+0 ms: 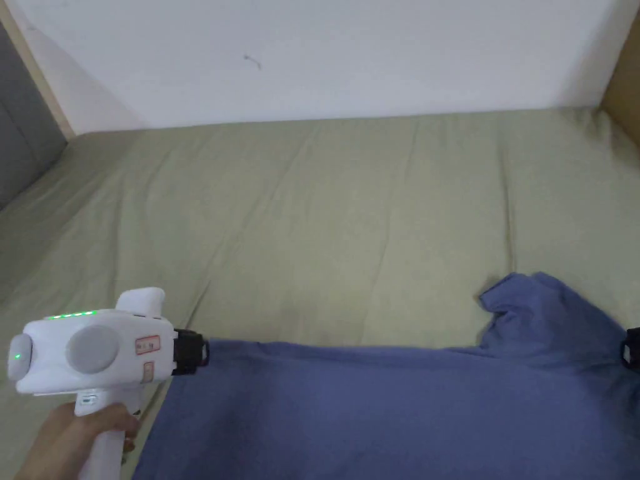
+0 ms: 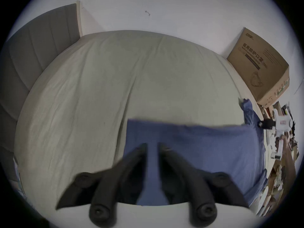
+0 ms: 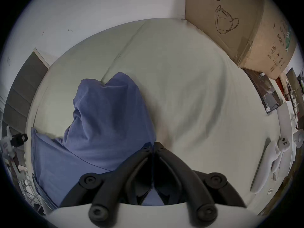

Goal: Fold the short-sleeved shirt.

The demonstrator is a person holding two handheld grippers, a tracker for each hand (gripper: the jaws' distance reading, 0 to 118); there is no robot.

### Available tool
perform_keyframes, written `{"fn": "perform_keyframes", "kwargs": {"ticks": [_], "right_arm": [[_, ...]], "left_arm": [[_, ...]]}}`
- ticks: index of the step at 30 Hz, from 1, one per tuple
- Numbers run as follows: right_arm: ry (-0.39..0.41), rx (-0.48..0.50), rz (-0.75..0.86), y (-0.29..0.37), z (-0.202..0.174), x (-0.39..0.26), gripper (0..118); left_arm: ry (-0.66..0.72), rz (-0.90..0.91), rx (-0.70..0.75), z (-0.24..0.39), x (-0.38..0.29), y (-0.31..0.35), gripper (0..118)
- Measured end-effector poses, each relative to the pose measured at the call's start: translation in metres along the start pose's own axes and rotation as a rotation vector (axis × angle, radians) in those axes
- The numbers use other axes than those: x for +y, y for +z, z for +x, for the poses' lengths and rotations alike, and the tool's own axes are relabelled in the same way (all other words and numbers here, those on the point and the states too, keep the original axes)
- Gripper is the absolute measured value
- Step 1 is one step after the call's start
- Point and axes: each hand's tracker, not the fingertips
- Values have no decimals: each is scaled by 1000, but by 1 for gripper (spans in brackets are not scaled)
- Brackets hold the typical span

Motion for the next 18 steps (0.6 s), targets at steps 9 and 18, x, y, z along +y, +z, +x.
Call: {"fn": "perform_keyframes", "kwargs": {"ticks": [9, 18], "right_arm": [[13, 9, -14, 4, -7, -2, 0], [10, 31, 33, 45, -6, 4, 0]], "left_arm": [[13, -143, 105, 6, 10, -57, 36], [-9, -70, 25, 7, 30, -1, 3]]}}
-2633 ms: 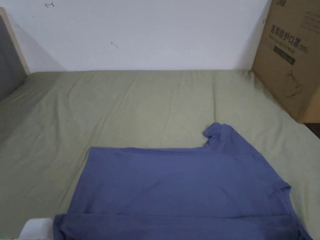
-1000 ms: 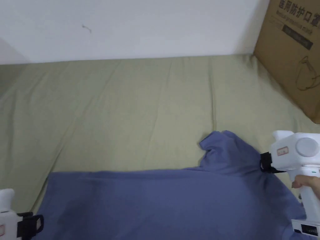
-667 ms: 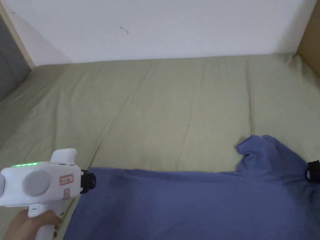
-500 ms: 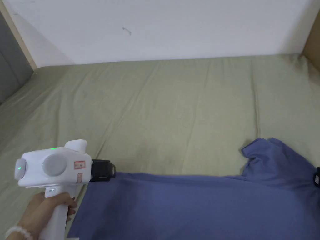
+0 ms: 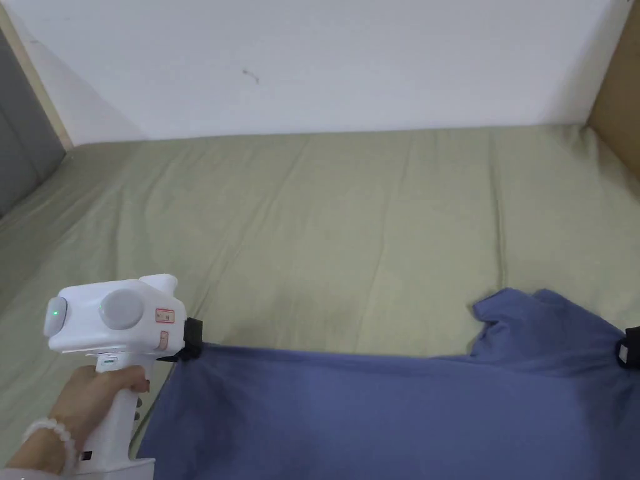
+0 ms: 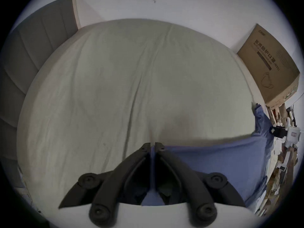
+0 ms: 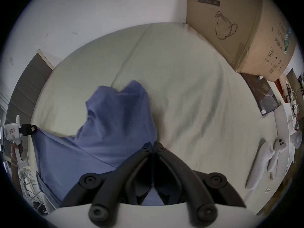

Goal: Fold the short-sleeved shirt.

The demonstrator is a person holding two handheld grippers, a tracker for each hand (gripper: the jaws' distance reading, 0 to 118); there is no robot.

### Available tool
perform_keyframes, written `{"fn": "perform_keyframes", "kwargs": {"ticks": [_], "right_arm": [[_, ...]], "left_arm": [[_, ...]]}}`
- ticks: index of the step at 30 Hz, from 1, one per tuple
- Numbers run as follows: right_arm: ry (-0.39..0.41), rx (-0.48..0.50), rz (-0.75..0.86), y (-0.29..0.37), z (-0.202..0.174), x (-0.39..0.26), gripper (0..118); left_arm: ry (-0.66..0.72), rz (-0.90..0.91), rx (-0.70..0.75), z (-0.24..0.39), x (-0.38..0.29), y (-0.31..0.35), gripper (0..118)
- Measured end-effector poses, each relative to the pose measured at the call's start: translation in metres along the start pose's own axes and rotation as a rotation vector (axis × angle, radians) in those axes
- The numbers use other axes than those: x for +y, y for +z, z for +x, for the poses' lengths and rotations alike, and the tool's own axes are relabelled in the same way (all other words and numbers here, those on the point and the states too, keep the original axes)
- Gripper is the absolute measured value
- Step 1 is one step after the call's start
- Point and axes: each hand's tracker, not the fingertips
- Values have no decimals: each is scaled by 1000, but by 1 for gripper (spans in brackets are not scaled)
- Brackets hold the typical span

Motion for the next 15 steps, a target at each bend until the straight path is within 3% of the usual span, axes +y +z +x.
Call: {"fn": "perform_keyframes", "kwargs": {"ticks": [7, 15], "right_arm": [[12, 16, 97, 85, -2, -24, 0], [31, 22, 140, 174, 4, -126, 0]], "left_arm": [[-104, 129, 19, 12, -21, 90, 3], [-116, 159, -23, -12, -111, 169, 3]]}}
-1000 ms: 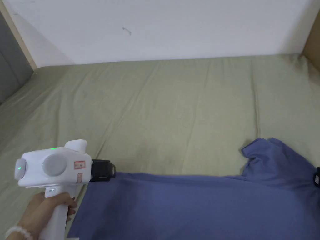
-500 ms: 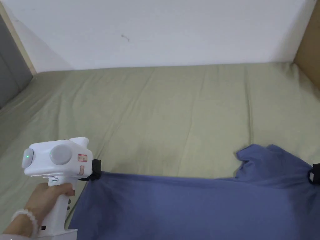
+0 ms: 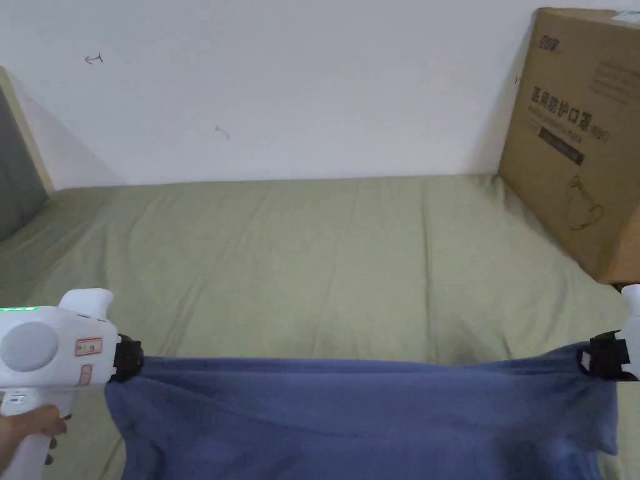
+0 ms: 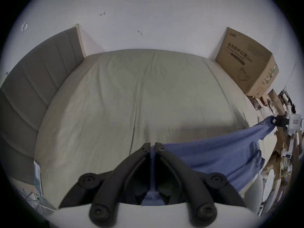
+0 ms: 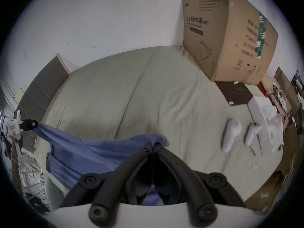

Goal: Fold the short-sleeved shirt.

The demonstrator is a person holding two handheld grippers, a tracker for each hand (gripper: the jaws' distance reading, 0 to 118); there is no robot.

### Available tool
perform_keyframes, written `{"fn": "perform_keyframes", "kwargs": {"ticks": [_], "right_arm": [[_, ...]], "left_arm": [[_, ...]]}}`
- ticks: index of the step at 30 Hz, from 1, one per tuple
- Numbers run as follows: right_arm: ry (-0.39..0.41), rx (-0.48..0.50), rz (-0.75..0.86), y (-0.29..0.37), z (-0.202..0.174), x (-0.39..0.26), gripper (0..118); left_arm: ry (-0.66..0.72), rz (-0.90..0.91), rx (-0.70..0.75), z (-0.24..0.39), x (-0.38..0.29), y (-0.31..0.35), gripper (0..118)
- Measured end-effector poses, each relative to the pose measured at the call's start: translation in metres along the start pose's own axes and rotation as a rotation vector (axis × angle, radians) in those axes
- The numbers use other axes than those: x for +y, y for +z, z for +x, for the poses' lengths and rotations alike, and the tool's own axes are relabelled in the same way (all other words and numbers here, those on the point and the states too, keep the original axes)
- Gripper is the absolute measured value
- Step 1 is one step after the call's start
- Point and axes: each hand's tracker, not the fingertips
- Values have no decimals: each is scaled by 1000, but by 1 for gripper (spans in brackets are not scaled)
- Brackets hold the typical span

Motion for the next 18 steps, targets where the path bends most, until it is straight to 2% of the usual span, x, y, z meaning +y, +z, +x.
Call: {"fn": "perform_keyframes", "kwargs": {"ticks": [6, 10, 14, 16, 17, 18], "right_arm": [[8, -2, -67, 24, -2, -94, 0], [-51, -8, -165, 5, 5, -146, 0], [-116, -14, -172, -10, 12, -178, 0], [-142, -15, -160, -12, 12, -182, 2], [-159, -17, -149, -12, 11, -183, 14], [-156, -17, -143, -11, 9, -183, 43]], "left_arm": [[-1, -86, -21, -14, -88, 16, 3], [74, -177, -53, -25, -141, 0, 3], [86, -195, -49, -32, -168, -13, 3], [117, -182, -49, -31, -171, -12, 8], [125, -169, -50, -31, -171, -12, 16], [123, -170, -42, -30, -169, -11, 42]]}}
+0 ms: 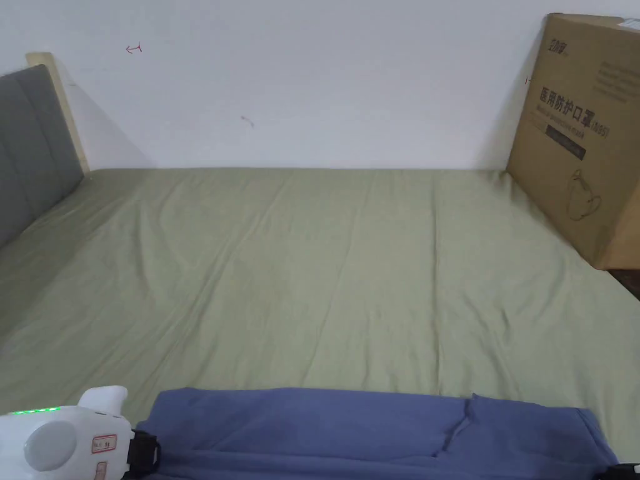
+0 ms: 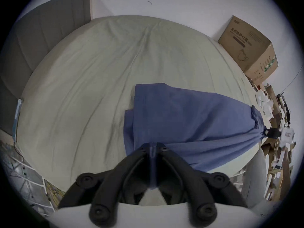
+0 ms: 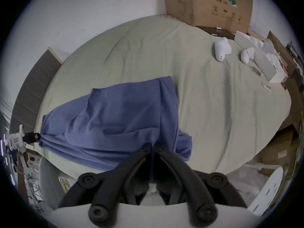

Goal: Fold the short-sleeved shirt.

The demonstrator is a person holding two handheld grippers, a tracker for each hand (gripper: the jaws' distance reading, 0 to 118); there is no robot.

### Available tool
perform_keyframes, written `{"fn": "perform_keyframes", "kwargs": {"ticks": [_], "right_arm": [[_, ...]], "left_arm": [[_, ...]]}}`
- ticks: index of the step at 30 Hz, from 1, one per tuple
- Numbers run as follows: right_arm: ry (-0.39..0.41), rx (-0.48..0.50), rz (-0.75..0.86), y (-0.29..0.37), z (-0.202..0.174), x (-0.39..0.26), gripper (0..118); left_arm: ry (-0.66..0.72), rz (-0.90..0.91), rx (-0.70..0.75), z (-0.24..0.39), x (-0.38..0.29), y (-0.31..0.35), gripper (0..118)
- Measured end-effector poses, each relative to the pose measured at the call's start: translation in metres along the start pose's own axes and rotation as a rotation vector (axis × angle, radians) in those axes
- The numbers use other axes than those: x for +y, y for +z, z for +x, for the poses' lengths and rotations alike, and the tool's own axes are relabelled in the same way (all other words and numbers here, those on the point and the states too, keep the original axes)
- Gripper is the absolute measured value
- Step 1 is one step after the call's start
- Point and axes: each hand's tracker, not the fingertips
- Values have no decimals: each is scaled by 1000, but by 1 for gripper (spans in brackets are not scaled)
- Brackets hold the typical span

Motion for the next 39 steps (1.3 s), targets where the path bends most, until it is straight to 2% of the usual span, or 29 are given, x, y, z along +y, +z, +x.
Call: {"fn": "perform_keyframes", "kwargs": {"ticks": [1, 2, 5, 10, 11, 12, 13, 14, 15, 17, 21, 22, 23, 24, 25, 26, 27, 30, 34, 35, 37, 39], "right_arm": [[8, -18, 2, 2, -4, 2, 64], [32, -44, 7, 4, -8, 3, 71], [85, -82, 69, 22, -19, 10, 72], [74, 4, 186, 51, -47, 26, 71], [77, 9, 207, 54, -56, 28, 69], [84, 26, 237, 56, -65, 29, 58], [91, 40, 260, 56, -76, 29, 40], [91, 37, 273, 54, -88, 30, 15], [92, 35, 278, 48, -98, 27, 3], [115, 84, 273, 36, -121, 23, 0], [153, 114, 212, 9, -160, 13, 0], [147, 143, 190, 5, -167, 11, 0], [149, 162, 172, 0, -174, 10, 0], [158, 160, 170, -3, -180, 8, 0], [172, 159, 163, -6, -187, 8, 0], [197, 160, 150, -9, -194, 7, 0], [207, 159, 146, -9, -198, 7, 0], [222, 170, 128, -13, -206, 8, 0], [230, 173, 108, -24, -207, 14, 0], [230, 177, 104, -25, -208, 14, 0], [229, 186, 95, -27, -208, 14, 0], [229, 189, 90, -29, -209, 10, 0]], "left_arm": [[-7, -2, 17, 4, 0, 5, 66], [-29, -2, 38, 4, 1, 8, 85], [-37, 60, 19, 4, 3, 30, 95], [55, 161, -49, -3, 5, 64, 95], [87, 194, -100, -4, 2, 72, 91], [100, 216, -123, -5, -1, 78, 76], [104, 237, -142, -7, -3, 81, 54], [118, 240, -147, -9, -4, 81, 24], [146, 224, -123, -11, -7, 78, 0], [184, 217, -152, -22, -10, 70, 0], [277, 180, -152, -39, -18, 50, 0], [329, 179, -182, -46, -19, 46, 3], [370, 169, -221, -53, -19, 42, 19], [405, 155, -239, -58, -18, 39, 62], [429, 143, -266, -60, -19, 33, 91], [450, 133, -298, -64, -20, 26, 106], [473, 131, -322, -66, -21, 22, 112], [546, 116, -395, -72, -25, 2, 111], [661, 14, -496, -78, -36, -33, 102], [658, 28, -464, -78, -39, -34, 88], [701, -24, -406, -77, -43, -43, 9], [743, 5, -498, -83, -49, -47, 9]]}}
